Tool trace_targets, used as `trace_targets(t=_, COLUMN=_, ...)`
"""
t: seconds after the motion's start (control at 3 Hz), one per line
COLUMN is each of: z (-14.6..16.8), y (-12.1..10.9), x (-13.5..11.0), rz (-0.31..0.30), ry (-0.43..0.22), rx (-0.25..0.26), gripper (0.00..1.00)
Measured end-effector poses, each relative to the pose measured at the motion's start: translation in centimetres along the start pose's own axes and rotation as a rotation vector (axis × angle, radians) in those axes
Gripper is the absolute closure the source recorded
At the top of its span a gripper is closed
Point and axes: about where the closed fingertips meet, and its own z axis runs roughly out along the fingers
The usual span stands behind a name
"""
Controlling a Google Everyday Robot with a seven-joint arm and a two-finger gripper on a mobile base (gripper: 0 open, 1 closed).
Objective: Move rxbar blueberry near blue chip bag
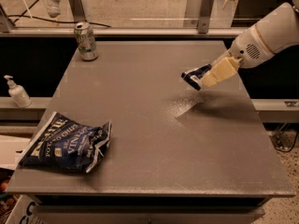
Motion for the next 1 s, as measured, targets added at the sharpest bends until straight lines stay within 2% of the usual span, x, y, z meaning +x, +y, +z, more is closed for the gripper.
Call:
trace_targets(t=0.33, z=0.4, y=0.5, x=-0.4, rz=0.014, ry=-0.039, rx=-0.028, gripper=1.00)
trace_targets(t=0.67, z=0.4, y=3.1, x=-2.5, rz=0.020, ry=-0.126, rx=-0.061, gripper=1.00)
trace_targets(t=1.0, z=0.6, y=7.1, x=-4.8, rz=-0.018, ry=-0.196, rx=-0.076, gripper=1.00)
